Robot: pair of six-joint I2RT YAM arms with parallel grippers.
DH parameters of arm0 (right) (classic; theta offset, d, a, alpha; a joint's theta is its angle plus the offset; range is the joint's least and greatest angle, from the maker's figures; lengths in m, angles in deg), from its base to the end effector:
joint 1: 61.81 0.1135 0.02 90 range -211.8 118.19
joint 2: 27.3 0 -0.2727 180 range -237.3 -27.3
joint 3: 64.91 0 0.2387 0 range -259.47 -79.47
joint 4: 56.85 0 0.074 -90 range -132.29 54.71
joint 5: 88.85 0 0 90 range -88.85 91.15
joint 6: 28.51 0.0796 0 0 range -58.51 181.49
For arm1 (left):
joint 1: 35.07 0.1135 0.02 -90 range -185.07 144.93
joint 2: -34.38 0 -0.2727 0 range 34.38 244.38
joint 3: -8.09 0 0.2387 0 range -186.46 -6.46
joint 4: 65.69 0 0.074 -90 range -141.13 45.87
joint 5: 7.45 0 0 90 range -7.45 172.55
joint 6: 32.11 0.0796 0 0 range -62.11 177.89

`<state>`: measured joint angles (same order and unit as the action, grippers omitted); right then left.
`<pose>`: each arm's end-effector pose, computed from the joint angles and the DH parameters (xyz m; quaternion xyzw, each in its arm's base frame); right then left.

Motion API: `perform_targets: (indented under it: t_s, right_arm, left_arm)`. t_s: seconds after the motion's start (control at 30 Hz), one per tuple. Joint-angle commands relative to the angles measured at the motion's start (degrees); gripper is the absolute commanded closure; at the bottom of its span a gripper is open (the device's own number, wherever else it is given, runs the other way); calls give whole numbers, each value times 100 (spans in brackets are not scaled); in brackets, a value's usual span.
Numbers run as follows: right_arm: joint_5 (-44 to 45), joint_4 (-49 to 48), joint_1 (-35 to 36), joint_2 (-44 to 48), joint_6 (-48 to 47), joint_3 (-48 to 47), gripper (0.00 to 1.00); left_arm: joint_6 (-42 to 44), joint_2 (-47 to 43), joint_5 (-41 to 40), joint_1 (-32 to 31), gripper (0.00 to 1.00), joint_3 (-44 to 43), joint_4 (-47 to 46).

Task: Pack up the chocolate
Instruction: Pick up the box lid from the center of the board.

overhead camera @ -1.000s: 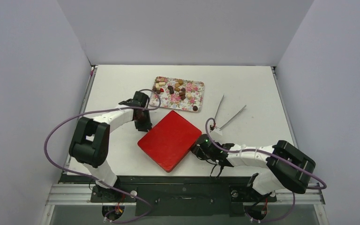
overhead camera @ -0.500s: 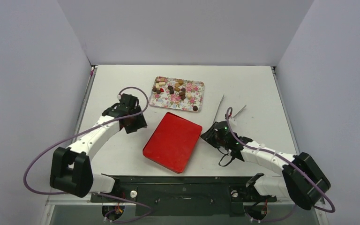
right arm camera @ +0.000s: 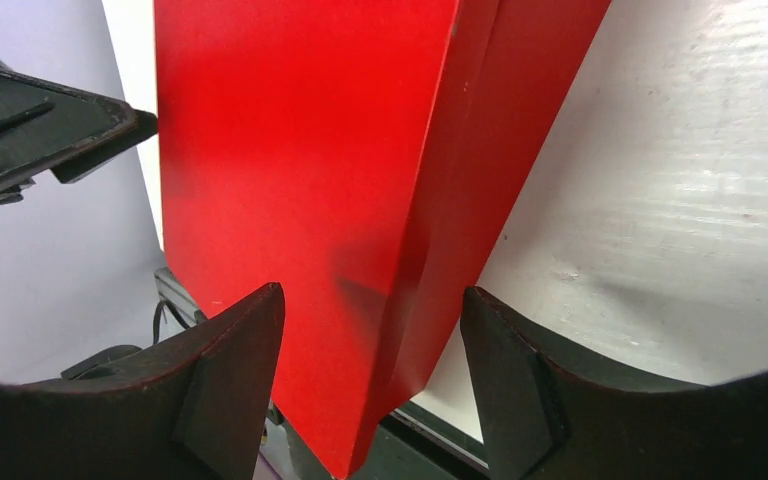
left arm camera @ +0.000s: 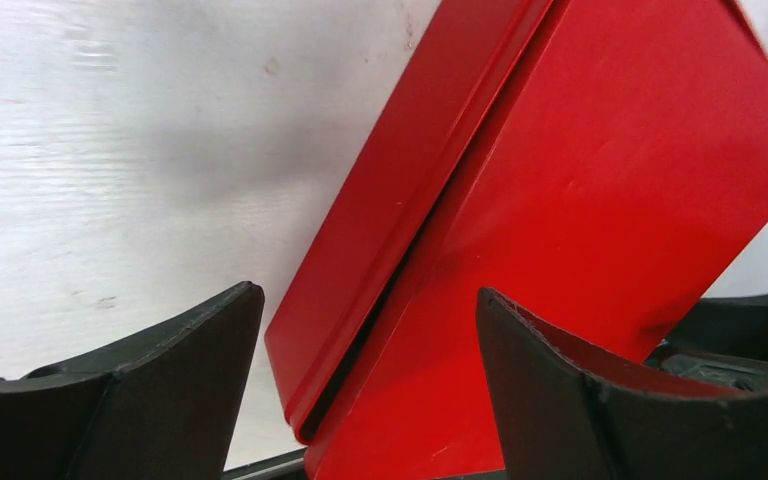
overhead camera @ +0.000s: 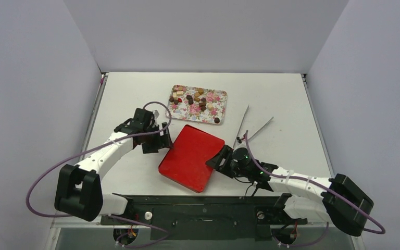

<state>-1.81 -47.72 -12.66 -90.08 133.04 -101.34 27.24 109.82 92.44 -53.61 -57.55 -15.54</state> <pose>0.1500 0.1798 0.1610 0.1610 0.8740 0.4093 0.2066 0.2450 -0.0966 0.2049 -0.0793 0.9592 -0.1832 0.2002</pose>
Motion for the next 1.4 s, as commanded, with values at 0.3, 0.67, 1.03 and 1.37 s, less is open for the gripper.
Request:
perform_targets:
  t_s: [0.3,0.67,1.03,1.37]
  right_arm:
    - [-73,-1336,153,-606,340,-7,44]
    - [-241,-931,58,-217,124,-191,59]
    - [-406,-400,71,329,2,-513,59]
    - [-657,-955,64,-27,228,-472,61]
  left_arm:
    - [39,386,1021,-299,27,417,-1094]
    - [-1188,-307,814,-652,35,998,-1504]
    - [-1533,-385,365,-1119,35,987,-1464]
    - [-1735,-302,298,-1471,35,1027,-1692]
